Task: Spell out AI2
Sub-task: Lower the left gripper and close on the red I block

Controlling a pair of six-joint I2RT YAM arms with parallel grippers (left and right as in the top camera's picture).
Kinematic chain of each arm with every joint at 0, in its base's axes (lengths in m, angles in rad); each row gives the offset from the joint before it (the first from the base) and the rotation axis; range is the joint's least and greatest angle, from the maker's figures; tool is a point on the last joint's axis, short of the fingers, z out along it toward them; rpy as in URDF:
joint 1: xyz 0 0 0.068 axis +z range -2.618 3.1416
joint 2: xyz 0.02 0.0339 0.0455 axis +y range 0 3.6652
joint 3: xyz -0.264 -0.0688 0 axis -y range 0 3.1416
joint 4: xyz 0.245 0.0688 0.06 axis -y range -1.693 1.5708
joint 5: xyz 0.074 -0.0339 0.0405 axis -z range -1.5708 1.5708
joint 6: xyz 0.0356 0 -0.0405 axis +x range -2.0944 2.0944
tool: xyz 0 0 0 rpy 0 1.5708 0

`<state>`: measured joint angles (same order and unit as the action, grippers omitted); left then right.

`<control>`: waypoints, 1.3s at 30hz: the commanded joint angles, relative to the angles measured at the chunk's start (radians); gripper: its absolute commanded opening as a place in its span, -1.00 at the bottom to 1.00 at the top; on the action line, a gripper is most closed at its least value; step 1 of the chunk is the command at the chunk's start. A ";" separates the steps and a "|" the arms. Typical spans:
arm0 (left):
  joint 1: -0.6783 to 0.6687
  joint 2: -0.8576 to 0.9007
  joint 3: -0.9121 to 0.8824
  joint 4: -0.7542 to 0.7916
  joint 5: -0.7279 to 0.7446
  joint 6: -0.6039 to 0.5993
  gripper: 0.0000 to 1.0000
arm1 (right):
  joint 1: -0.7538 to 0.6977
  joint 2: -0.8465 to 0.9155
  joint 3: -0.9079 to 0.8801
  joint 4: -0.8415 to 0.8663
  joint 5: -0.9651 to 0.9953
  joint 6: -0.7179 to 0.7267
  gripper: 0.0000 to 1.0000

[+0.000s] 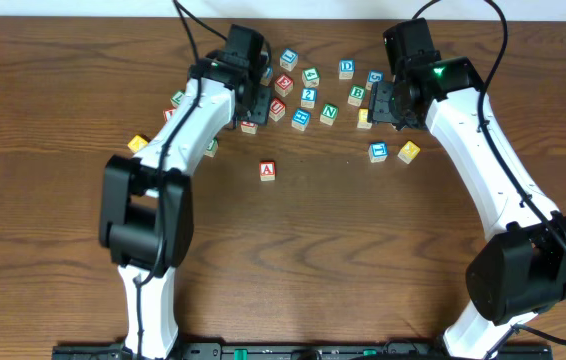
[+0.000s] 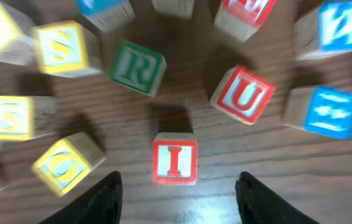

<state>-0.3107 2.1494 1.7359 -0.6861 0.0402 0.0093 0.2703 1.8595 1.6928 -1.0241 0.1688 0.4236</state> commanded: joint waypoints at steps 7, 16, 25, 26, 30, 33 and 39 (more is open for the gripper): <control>0.000 0.120 0.002 0.072 -0.001 0.069 0.24 | -0.005 -0.014 -0.006 -0.007 0.012 -0.014 0.40; 0.000 0.145 0.002 0.069 -0.001 0.069 0.01 | -0.005 -0.014 -0.006 -0.010 0.012 -0.014 0.41; 0.000 0.145 0.002 0.032 -0.001 0.068 -0.28 | -0.005 -0.014 -0.006 -0.009 0.012 -0.014 0.45; 0.000 0.145 0.002 0.033 -0.002 0.069 -0.29 | -0.005 -0.014 -0.006 -0.009 0.012 -0.014 0.46; 0.000 0.143 0.005 0.040 -0.001 0.068 -0.30 | -0.005 -0.014 -0.006 -0.009 0.012 -0.014 0.47; 0.000 0.129 0.013 0.040 -0.001 0.057 -0.30 | -0.005 -0.014 -0.006 -0.008 0.013 -0.014 0.50; 0.000 0.055 0.019 0.040 -0.001 -0.002 -0.33 | -0.005 -0.014 -0.006 -0.008 0.013 -0.014 0.50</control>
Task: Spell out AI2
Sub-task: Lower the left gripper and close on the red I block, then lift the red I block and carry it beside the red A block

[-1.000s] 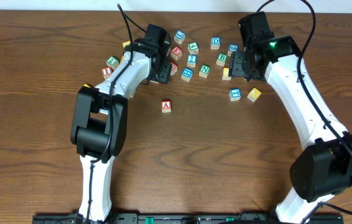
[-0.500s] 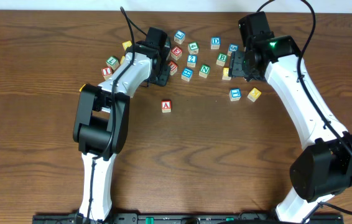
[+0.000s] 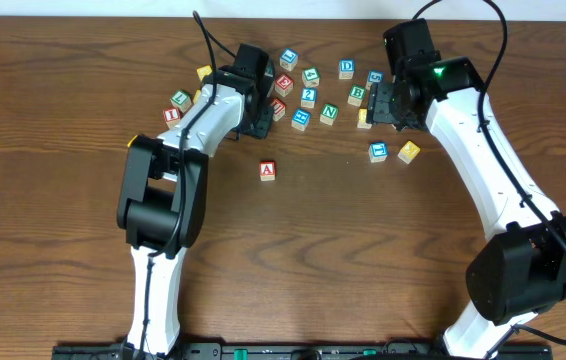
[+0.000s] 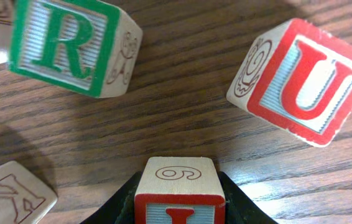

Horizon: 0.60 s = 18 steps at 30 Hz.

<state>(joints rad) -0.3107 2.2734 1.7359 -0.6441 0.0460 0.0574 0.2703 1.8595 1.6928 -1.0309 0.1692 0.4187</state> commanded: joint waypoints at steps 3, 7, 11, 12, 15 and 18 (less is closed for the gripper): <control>0.000 -0.089 0.019 -0.004 -0.006 -0.096 -0.38 | -0.005 -0.014 -0.006 -0.002 0.012 -0.010 0.51; -0.001 -0.093 0.019 -0.033 -0.005 -0.135 -0.43 | -0.005 -0.014 -0.006 -0.002 0.012 -0.014 0.51; -0.003 -0.099 0.019 -0.059 -0.005 -0.146 -0.43 | -0.005 -0.014 -0.006 -0.002 0.012 -0.017 0.51; -0.004 -0.105 0.019 -0.067 -0.005 -0.151 -0.43 | -0.005 -0.014 -0.006 -0.002 0.012 -0.016 0.51; -0.008 -0.139 0.019 -0.089 -0.005 -0.181 -0.43 | -0.005 -0.014 -0.006 -0.002 0.012 -0.016 0.51; -0.016 -0.198 0.019 -0.112 -0.005 -0.212 -0.43 | -0.005 -0.014 -0.006 -0.001 0.013 -0.017 0.51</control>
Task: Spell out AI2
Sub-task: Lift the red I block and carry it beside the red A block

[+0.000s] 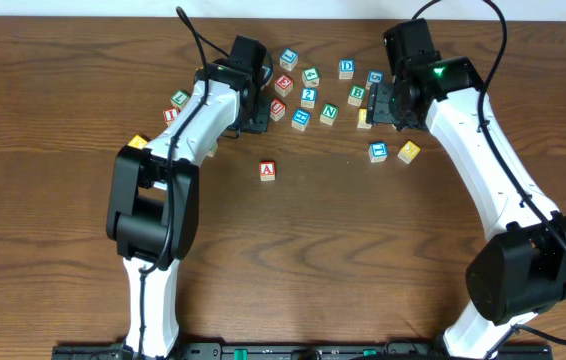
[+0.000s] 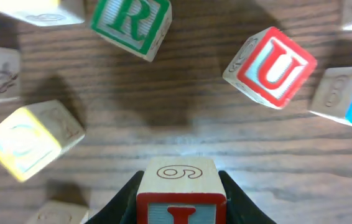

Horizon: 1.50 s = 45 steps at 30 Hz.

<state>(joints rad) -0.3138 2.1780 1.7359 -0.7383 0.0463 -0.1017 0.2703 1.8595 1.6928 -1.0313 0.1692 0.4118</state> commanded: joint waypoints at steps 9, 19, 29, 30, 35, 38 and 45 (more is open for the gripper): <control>-0.102 -0.198 0.014 -0.149 -0.005 -0.205 -0.43 | -0.049 -0.014 -0.006 -0.005 0.016 -0.010 0.47; -0.237 -0.152 -0.097 -0.098 -0.063 -0.302 -0.47 | -0.141 -0.014 -0.006 -0.033 -0.032 -0.009 0.47; -0.245 -0.085 -0.178 0.012 -0.066 -0.404 -0.47 | -0.145 -0.014 -0.006 -0.053 -0.034 -0.009 0.50; -0.246 -0.072 -0.178 0.016 -0.066 -0.406 -0.47 | -0.145 -0.014 -0.006 -0.054 -0.034 -0.009 0.50; -0.246 -0.035 -0.179 0.015 -0.066 -0.406 -0.47 | -0.145 -0.014 -0.006 -0.055 -0.034 -0.010 0.51; -0.248 -0.021 -0.179 0.014 -0.065 -0.406 -0.47 | -0.145 -0.014 -0.006 -0.054 -0.034 -0.010 0.51; -0.249 -0.012 -0.188 0.000 -0.062 -0.418 -0.47 | -0.145 -0.014 -0.006 -0.054 -0.034 -0.010 0.52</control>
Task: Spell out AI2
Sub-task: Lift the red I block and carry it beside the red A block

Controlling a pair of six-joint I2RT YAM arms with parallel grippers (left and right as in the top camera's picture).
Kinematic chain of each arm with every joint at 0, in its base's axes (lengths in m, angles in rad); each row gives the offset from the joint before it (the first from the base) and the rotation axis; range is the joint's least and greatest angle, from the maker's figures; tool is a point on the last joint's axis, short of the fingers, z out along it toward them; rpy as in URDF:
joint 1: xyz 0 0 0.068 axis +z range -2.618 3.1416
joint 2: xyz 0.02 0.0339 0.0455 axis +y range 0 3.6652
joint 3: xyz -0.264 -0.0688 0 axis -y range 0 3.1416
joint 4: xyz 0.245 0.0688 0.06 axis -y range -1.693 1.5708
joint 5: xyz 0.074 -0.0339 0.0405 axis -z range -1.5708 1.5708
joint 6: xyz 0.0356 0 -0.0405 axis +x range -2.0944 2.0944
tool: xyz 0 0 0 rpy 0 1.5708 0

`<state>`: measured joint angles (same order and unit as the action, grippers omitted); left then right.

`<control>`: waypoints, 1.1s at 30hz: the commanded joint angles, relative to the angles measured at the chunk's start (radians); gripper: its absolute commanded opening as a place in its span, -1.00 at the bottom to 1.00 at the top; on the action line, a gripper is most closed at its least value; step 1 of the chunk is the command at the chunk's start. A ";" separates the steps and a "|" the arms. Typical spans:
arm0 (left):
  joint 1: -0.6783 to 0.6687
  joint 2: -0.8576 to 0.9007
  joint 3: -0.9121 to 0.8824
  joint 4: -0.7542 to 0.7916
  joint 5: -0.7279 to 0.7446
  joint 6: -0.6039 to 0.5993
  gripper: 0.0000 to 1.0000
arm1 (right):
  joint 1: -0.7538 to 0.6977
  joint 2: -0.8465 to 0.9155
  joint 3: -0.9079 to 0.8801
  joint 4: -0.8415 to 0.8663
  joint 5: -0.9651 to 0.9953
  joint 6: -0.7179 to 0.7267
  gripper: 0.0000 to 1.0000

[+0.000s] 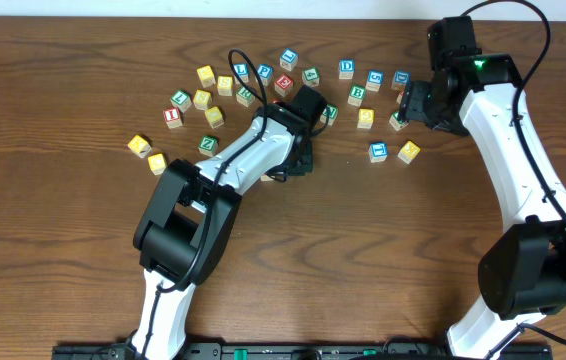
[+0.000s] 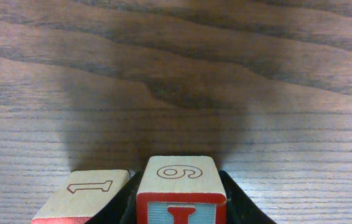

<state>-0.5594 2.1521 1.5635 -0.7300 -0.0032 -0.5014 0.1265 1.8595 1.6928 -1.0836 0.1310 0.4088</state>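
My left gripper [image 2: 181,202] is shut on the red I block [image 2: 181,186], which has a "6" on its upper side. It sits low over the wood, right beside a second red-edged block [image 2: 86,191] marked "1" on its side, just to its left. That one is the A block. Overhead, the left gripper [image 1: 293,155] covers both blocks. The 2 block is hidden under the left arm. My right gripper [image 1: 410,108] hovers at the right end of the block cluster; its jaws cannot be made out.
Loose letter blocks lie across the back of the table, among them a green B [image 1: 357,95], a blue D [image 1: 347,68] and yellow ones [image 1: 157,162] at the left. A blue block [image 1: 378,151] and a yellow block [image 1: 409,151] lie under the right arm.
The left gripper, still holding the I block, has gone from over the R and U blocks to the spot beside the A block. The right gripper has shifted to the right.
First my left gripper was open above the I block in the cluster. Then it was shut on that block, then held it raised over the R and U. Now the I block is down next to the A block in mid-table.
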 commanded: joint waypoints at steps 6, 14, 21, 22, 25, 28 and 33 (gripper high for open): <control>-0.003 0.014 -0.020 -0.010 -0.011 -0.036 -0.47 | -0.001 -0.014 -0.006 -0.004 0.005 -0.006 0.52; -0.003 0.014 -0.020 -0.020 -0.005 -0.036 -0.45 | -0.001 -0.014 -0.006 -0.009 0.005 -0.006 0.52; -0.003 0.014 -0.020 -0.024 -0.005 -0.036 -0.28 | -0.001 -0.014 -0.006 -0.010 0.005 -0.006 0.52; -0.003 0.014 -0.020 -0.024 -0.005 -0.036 -0.24 | -0.001 -0.014 -0.006 -0.009 0.005 -0.006 0.52; -0.003 0.014 -0.020 -0.024 -0.005 -0.035 -0.17 | -0.001 -0.014 -0.006 -0.010 0.004 -0.006 0.52; -0.003 0.014 -0.020 -0.024 -0.005 -0.035 -0.16 | 0.000 -0.014 -0.006 -0.010 0.004 -0.006 0.52; -0.003 0.013 -0.019 -0.003 -0.007 -0.031 -0.16 | 0.000 -0.014 -0.006 -0.010 0.004 -0.006 0.52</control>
<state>-0.5594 2.1525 1.5566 -0.7456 -0.0029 -0.5278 0.1265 1.8595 1.6928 -1.0889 0.1307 0.4088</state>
